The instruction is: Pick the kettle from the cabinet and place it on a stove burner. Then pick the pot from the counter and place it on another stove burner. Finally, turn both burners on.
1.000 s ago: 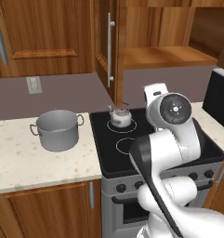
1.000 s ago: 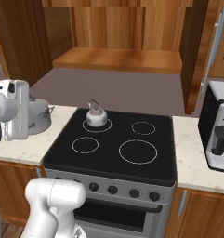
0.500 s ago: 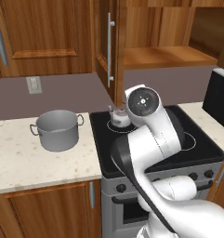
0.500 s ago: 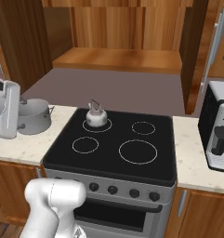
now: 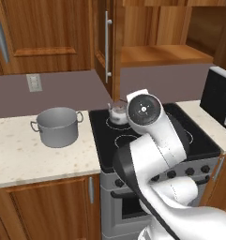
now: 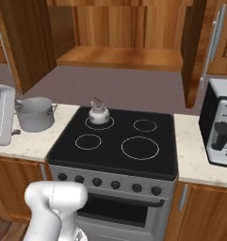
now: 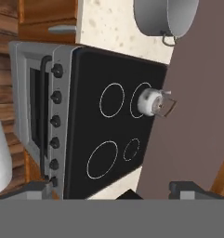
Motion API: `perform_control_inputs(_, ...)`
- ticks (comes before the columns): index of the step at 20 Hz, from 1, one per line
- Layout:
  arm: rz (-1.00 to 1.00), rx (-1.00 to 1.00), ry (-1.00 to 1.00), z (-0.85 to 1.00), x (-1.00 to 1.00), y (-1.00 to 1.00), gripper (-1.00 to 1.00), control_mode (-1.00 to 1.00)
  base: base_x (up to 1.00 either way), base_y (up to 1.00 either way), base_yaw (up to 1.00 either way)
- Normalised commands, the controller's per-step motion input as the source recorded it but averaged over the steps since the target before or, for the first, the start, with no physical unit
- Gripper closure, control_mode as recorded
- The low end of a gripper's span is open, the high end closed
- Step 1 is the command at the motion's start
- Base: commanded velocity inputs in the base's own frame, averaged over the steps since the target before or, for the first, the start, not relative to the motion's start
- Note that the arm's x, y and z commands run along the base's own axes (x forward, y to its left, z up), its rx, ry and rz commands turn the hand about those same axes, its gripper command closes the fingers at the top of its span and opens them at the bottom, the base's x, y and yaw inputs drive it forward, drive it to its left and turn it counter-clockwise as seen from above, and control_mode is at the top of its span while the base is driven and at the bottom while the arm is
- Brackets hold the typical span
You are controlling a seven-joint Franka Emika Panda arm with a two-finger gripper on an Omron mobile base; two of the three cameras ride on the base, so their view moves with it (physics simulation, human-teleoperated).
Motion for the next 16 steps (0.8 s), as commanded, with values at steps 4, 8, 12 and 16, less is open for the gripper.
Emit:
perform_control_inputs(4,0.00,0.00,0.00,0.00,0.00,0.00,-1.00,1.00,-0.81,0.04,-0.03)
perform_control_inputs(8,0.00,0.00,0.00,0.00,0.00,0.00,-1.00,1.00,-0.48,0.29,-0.01)
perform_control_inputs(12,0.00,0.00,0.00,0.00,0.00,0.00,-1.00,1.00,0.00,0.67,0.00)
perform_control_inputs(16,0.00,0.00,0.00,0.00,0.00,0.00,-1.00,1.00,0.00,0.86,0.00)
